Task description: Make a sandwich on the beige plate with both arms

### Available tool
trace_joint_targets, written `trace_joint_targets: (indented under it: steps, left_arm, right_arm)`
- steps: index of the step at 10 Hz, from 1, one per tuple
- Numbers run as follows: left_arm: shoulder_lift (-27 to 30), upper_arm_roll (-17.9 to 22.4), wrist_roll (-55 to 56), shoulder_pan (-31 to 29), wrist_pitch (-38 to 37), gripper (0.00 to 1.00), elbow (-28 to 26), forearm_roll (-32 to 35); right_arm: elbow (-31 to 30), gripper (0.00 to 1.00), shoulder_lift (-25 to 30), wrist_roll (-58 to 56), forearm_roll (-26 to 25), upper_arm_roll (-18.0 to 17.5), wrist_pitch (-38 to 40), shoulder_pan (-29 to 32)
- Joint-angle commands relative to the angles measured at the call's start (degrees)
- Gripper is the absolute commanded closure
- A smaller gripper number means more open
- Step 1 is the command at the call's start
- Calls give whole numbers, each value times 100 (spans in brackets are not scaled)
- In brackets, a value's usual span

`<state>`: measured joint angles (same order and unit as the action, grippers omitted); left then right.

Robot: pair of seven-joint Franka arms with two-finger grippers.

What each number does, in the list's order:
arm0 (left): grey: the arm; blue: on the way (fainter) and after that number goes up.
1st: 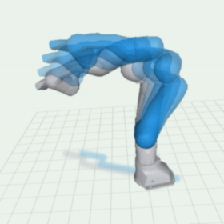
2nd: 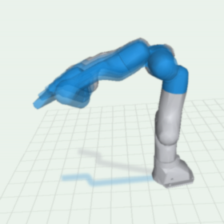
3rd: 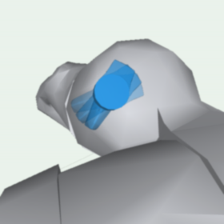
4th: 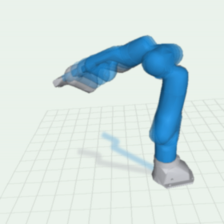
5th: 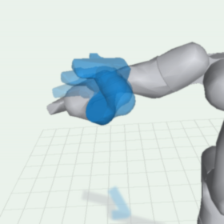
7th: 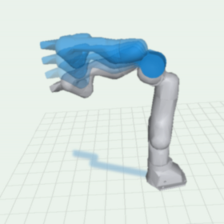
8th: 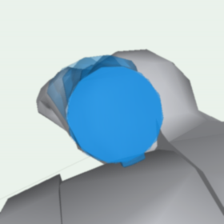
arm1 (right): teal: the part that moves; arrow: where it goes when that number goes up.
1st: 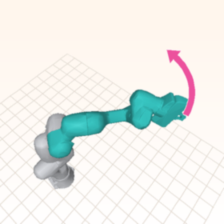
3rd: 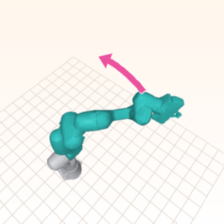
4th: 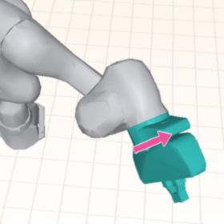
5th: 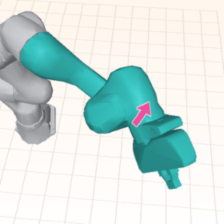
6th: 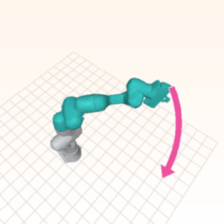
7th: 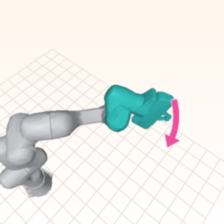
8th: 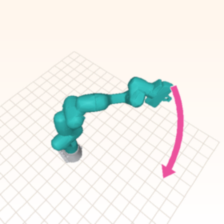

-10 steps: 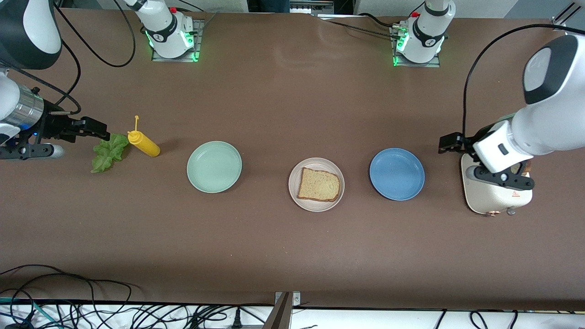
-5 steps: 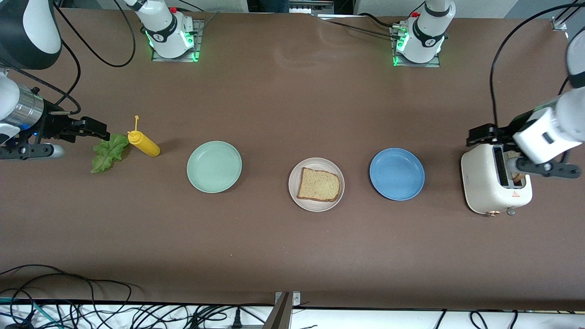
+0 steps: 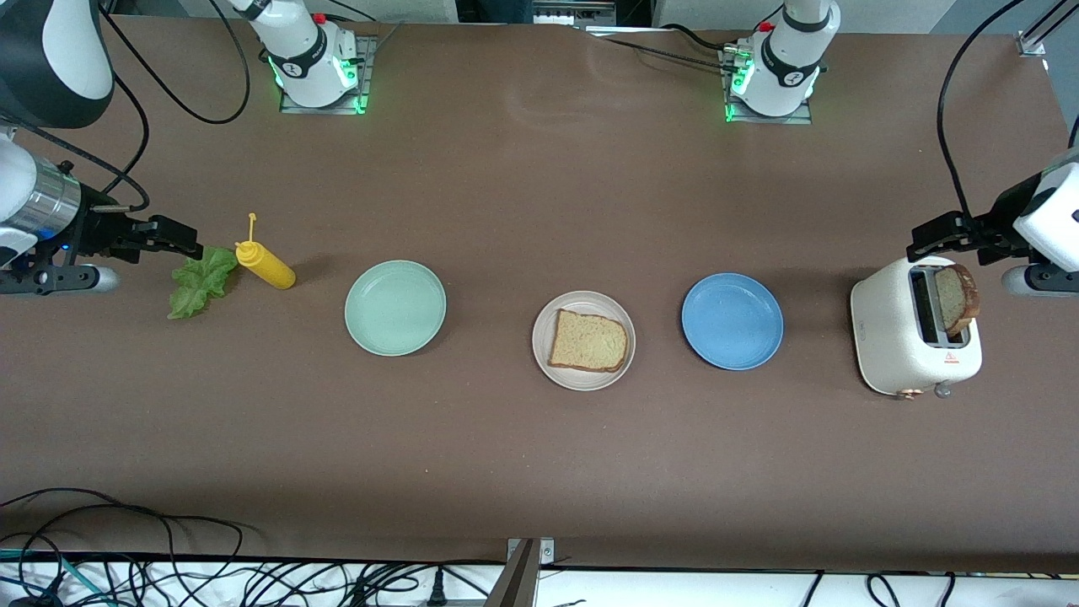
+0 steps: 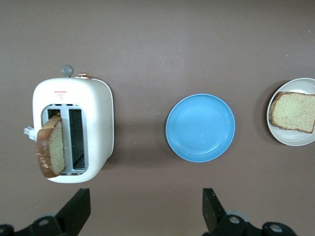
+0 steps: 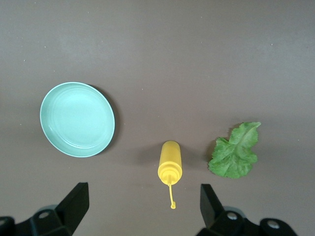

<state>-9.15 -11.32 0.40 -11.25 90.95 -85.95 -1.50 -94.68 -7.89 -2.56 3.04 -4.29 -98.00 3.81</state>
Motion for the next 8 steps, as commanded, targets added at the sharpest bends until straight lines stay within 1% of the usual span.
trace_joint_targets:
  steps: [1,5,6,7,8]
  left_arm:
    - [728,455,-5,404,282,0,-799,-254]
    - [888,481,30,571,256,0,-809,-175]
    - [906,560,13,624,221,0,-809,-184]
    - [897,656,21,868,221,0,-792,-175]
    - [880,666,22,879,221,0,-774,-175]
  right_arm:
    - [-42,0,60,-35,100,-28,27,58]
    - [-42,0,60,-35,100,-28,27,58]
    - [-42,0,60,-35,100,-36,27,58]
    - [-42,0,60,-26,100,-28,27,58]
    - [-42,0,60,-26,100,-28,27,58]
